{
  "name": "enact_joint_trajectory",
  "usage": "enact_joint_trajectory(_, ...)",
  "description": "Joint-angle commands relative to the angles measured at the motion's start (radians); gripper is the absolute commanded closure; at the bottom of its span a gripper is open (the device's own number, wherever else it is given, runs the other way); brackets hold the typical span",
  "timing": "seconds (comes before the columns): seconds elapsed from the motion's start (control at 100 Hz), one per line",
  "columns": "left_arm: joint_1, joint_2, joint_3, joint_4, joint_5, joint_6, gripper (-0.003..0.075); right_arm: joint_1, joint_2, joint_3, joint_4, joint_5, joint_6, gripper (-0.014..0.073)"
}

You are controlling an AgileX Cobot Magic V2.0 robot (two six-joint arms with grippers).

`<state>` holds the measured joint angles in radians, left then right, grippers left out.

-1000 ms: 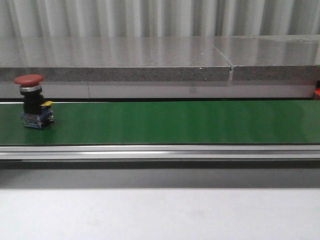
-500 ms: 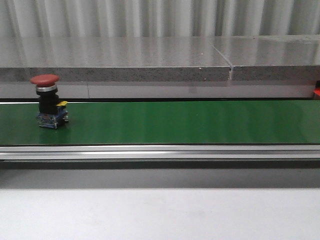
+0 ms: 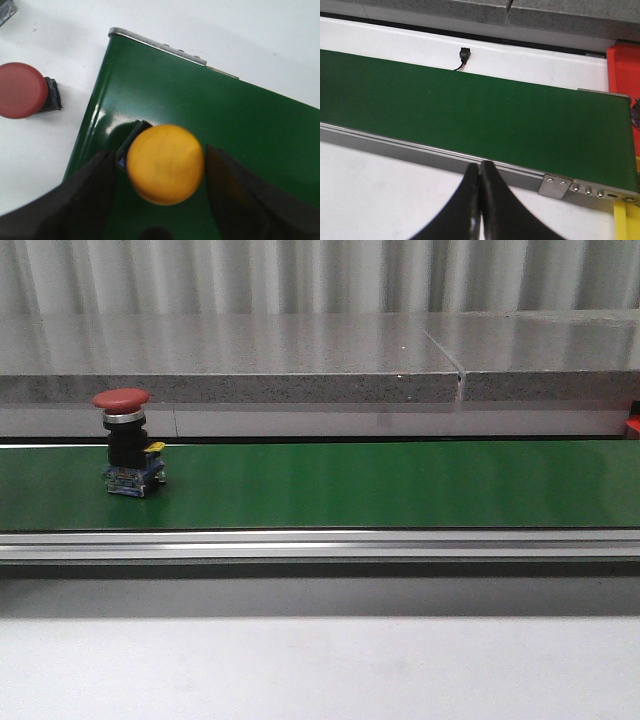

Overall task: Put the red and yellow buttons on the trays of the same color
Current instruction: 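Set the yellow button on the belt behind the red one, open left gripper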

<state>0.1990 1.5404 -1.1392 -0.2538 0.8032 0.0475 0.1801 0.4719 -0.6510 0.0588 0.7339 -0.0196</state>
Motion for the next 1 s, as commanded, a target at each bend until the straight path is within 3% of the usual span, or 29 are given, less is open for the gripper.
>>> enact_joint_trajectory(0.0,-0.008,-0.044,-0.021,-0.027,-0.053,0.004,0.0177,0.003,0.002,-0.026,-0.005,-0.061,-0.008,0.0700)
enact_joint_trajectory(0.18,-0.038,-0.105,-0.021,-0.027,-0.116,0.070,0.0181,0.003,0.002,-0.026,-0.005,-0.061,-0.008,0.0700)
enact_joint_trajectory(0.36,-0.110,-0.197,-0.015,0.024,-0.154,0.102,0.0262,0.003,0.002,-0.026,-0.005,-0.061,-0.008,0.0700)
enact_joint_trajectory(0.46,-0.161,-0.252,0.011,0.083,-0.181,0.102,0.0421,0.003,0.002,-0.026,-0.005,-0.061,-0.008,0.0700)
enact_joint_trajectory(0.58,-0.220,-0.329,0.065,0.142,-0.237,0.102,0.0745,0.003,0.002,-0.026,-0.005,-0.061,-0.008,0.0700)
enact_joint_trajectory(0.82,-0.328,-0.503,0.220,0.159,-0.329,0.102,0.0741,0.003,0.002,-0.026,-0.005,-0.061,-0.008,0.0700)
enact_joint_trajectory(0.99,-0.349,-0.640,0.323,0.132,-0.334,0.102,0.0741,0.003,0.002,-0.026,-0.005,-0.066,-0.008,0.0700)
